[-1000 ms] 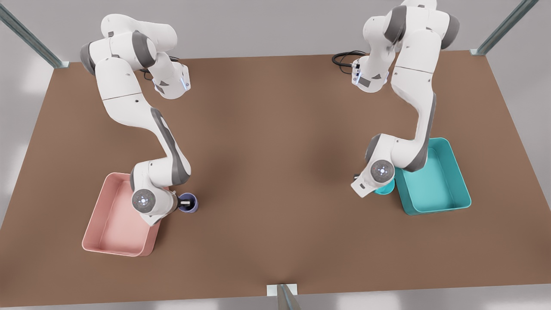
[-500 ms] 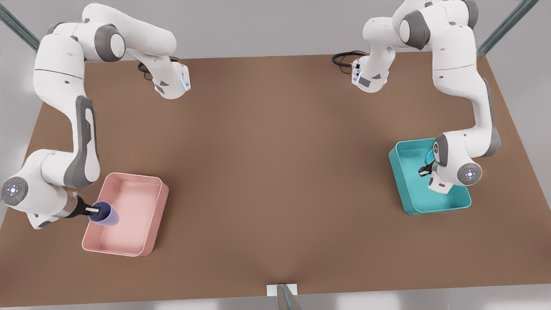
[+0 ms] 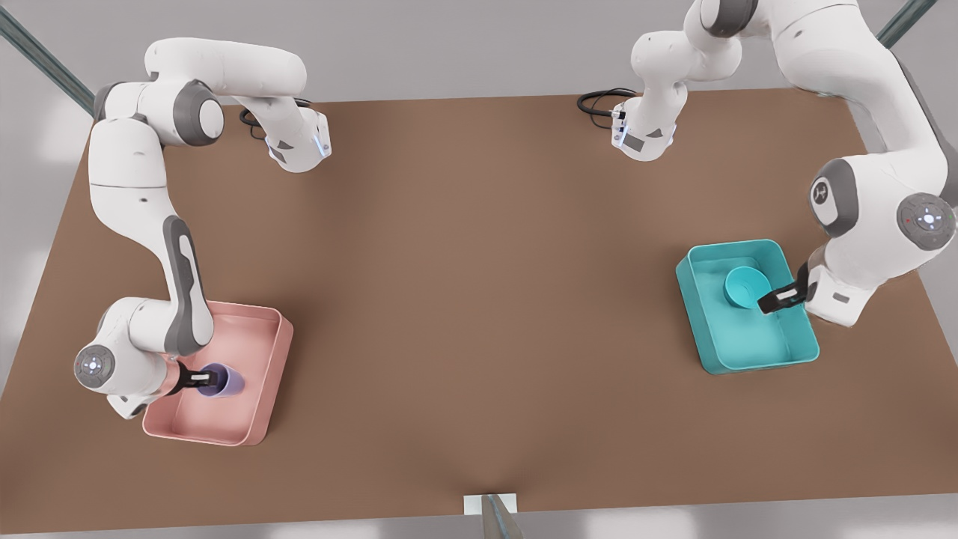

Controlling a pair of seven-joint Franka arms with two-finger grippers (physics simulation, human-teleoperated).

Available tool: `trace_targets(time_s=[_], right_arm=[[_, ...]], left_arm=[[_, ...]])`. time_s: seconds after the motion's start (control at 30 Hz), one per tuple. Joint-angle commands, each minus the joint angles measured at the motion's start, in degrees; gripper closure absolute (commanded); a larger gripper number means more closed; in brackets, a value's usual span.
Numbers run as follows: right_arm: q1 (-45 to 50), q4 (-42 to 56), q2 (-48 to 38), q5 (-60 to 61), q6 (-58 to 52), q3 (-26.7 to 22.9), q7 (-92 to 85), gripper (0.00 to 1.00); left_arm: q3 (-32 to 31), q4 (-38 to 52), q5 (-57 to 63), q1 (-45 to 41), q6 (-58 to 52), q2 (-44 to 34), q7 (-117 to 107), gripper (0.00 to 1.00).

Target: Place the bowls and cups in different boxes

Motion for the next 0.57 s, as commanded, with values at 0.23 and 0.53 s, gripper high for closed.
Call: trace_targets(time_s=[0.23, 0.53], right_arm=[[0.61, -0.01, -22.64, 4.83, -30.89, 1.41, -4.55, 0.0], [5.53, 0.25, -36.27, 3.07, -46.01, 0.62, 13.66, 0.0]], left_arm=[[-3.6, 7.73, 0.47, 0.41, -23.24, -2.0, 14.2, 0.0], [-4.92, 7.21, 0.03, 0.24, -22.72, -1.12, 14.2, 0.0]])
